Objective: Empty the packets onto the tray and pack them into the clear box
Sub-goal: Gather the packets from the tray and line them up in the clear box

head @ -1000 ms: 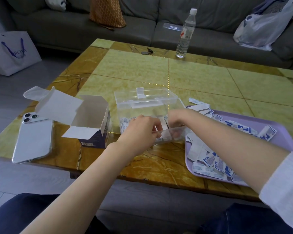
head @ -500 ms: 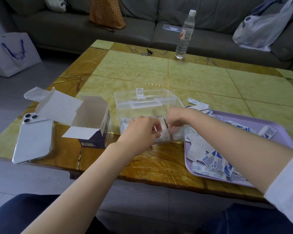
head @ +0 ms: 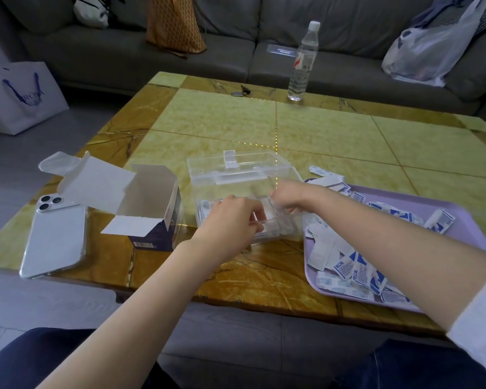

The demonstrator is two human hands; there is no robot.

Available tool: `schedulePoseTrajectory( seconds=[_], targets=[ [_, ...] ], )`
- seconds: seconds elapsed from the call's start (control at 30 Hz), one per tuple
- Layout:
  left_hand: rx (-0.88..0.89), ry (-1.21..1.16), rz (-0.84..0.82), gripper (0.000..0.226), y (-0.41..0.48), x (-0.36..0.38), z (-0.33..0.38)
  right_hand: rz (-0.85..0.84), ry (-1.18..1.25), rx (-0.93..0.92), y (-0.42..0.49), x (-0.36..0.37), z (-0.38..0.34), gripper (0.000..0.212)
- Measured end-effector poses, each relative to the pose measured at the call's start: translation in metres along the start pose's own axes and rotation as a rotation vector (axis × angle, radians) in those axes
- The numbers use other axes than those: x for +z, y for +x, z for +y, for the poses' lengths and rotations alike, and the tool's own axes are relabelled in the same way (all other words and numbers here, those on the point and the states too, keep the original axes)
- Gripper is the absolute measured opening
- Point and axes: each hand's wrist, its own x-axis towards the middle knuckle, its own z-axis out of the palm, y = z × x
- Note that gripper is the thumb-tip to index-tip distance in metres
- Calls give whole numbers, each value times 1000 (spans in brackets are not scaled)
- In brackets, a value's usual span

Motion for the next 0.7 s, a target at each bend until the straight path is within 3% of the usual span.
schedulePoseTrajectory(
  seconds=[0.07, 0.2, 0.4, 0.47, 0.57, 0.7],
  targets=[
    [1, 5, 3, 14, 0, 0, 0, 17, 22, -23, 0, 0, 1, 30],
    [3, 12, -5, 14, 1, 0, 0, -11, 0, 38, 0, 4, -2, 14],
    [-5, -2, -7, 12, 1, 0, 0, -28, 12, 11, -2, 2, -2, 35],
    [-7, -1, -6, 12, 1, 1, 0, 32, 37, -28, -5, 1, 0, 25],
    [-9, 27, -14, 12, 2, 0, 1, 171, 27, -78, -7, -1, 4, 37],
    [11, 162, -12, 16, 4, 0, 6, 528, 46, -256, -26, 3, 17, 20]
  ],
)
